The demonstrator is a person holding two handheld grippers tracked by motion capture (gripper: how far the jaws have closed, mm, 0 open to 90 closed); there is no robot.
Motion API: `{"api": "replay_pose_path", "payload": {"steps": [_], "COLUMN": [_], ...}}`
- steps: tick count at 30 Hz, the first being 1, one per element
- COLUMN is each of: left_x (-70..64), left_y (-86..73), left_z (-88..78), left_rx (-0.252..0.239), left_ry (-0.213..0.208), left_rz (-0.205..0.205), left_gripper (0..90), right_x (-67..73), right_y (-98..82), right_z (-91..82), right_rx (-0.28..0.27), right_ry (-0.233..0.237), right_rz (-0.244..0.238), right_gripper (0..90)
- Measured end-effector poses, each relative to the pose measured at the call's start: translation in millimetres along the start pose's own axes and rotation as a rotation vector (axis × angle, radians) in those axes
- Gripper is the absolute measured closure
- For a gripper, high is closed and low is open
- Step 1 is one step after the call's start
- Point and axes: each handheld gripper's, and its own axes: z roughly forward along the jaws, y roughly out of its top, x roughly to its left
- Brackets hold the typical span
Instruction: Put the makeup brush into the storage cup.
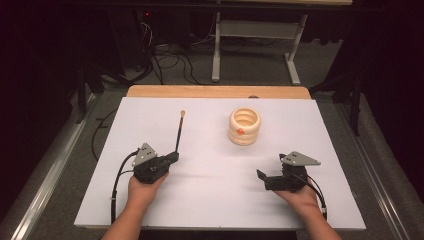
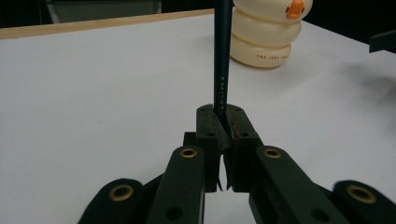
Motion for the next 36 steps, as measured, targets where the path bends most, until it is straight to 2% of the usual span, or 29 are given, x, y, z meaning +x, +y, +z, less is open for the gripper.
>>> {"api": "replay_pose_path", "payload": {"steps": [3, 6, 10, 12, 17, 21, 24, 26, 30, 32, 36], "left_x": [-8.0, -17.1, -28.8, -34.7, -44.3, -51.5, -55.7, -56.2, -55.7, -56.0, -57.1], "left_y": [4.8, 9.0, 11.5, 11.1, 4.6, 3.2, 4.5, 4.3, 2.3, 1.8, 1.6], "left_z": [-0.4, 1.2, 5.9, 8.8, 16.3, 19.8, 22.6, 24.2, 26.5, 26.4, 26.2], "left_rx": [-0.011, -0.019, -0.029, -0.026, -0.030, -0.047, -0.059, -0.055, -0.039, -0.040, -0.040], "left_ry": [-0.020, -0.036, -0.060, -0.069, -0.103, -0.129, -0.151, -0.154, -0.150, -0.153, -0.155], "left_rz": [-0.007, 0.002, 0.016, 0.032, 0.035, 0.032, 0.038, 0.043, 0.052, 0.050, 0.051], "left_gripper": [86.0, 86.0, 86.0, 86.0, 86.0, 85.9, 85.9, 85.9, 86.0, 86.0, 86.0], "right_x": [-1.0, -1.0, -0.2, 1.3, 5.1, 12.2, 19.1, 22.4, 25.6, 26.5, 30.3], "right_y": [0.3, 0.9, 1.4, 1.7, 2.2, 5.4, 10.2, 14.2, 24.8, 30.9, 43.4], "right_z": [-1.9, -3.7, -4.9, -5.5, -4.0, -1.6, -0.4, 0.2, 2.2, 1.9, 4.1], "right_rx": [-0.008, -0.022, -0.038, -0.044, -0.053, -0.056, -0.073, -0.088, -0.110, -0.134, -0.145], "right_ry": [0.004, 0.009, 0.017, 0.016, 0.014, 0.031, 0.038, 0.025, 0.030, 0.015, 0.029], "right_rz": [0.006, 0.012, -0.007, -0.003, -0.020, -0.027, -0.038, -0.047, -0.052, -0.066, -0.061], "right_gripper": [1.1, 1.1, 1.2, 1.2, 1.3, 1.3, 3.1, 5.0, 5.5, 5.9, 7.4]}}
